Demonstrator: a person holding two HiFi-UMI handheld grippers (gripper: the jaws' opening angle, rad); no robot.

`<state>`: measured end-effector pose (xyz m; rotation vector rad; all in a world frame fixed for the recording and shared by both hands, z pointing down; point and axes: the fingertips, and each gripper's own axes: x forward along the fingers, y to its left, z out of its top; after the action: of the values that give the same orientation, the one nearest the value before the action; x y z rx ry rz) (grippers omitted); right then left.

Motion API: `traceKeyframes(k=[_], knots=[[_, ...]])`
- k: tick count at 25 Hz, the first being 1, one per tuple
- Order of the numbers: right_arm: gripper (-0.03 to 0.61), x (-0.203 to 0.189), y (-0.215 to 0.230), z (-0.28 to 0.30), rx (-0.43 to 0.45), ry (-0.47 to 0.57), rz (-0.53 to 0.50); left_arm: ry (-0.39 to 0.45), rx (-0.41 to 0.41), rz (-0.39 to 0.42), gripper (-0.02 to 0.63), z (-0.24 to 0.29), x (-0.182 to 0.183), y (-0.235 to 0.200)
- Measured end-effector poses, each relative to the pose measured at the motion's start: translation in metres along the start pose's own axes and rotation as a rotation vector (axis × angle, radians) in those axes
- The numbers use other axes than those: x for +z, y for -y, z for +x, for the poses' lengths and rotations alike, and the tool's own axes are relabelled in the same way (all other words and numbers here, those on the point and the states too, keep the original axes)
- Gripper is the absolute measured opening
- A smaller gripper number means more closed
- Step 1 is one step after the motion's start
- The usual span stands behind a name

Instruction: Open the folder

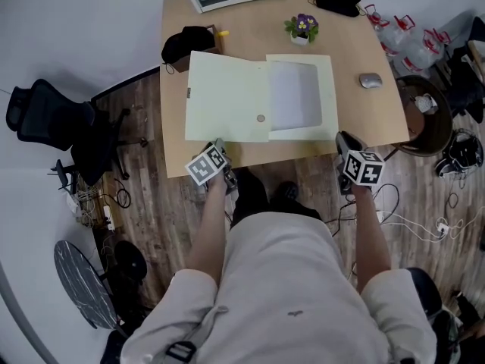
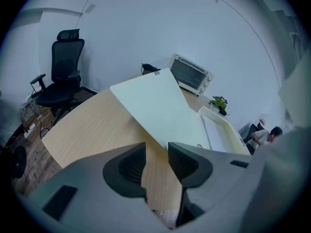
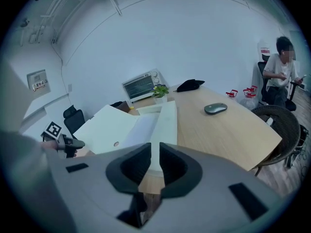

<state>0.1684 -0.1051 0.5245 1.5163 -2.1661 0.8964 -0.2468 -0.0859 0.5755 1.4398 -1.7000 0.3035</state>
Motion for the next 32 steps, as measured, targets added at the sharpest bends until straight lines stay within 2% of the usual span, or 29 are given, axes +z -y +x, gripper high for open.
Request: traceKeyframes(k=[9, 16, 23, 26, 32], knots=[[0.064, 0.017, -0.037, -0.008, 0.050, 0.056, -0.014, 0.030, -0.071, 0.017, 0.130, -0.037, 0.003, 0.016], [0.067, 0.030, -0.061, -0.022, 0.062, 0.113, -0.024, 0.055, -0.164, 0.045, 0.126, -0.061, -0.001, 0.057], [0.067, 0.053, -0.085, -0.041, 0.069, 0.177, -0.096, 0.139, -0.289, 0.131, 0.089, -0.083, 0.022, 0.118], [0.066, 0.066, -0.092, -0.048, 0.072, 0.203, -0.122, 0.201, -0.320, 0.178, 0.068, -0.092, 0.037, 0.140], [0.055, 0.083, -0.113, -0.062, 0.087, 0.246, -0.173, 0.267, -0.376, 0.266, 0.037, -0.111, 0.051, 0.172]])
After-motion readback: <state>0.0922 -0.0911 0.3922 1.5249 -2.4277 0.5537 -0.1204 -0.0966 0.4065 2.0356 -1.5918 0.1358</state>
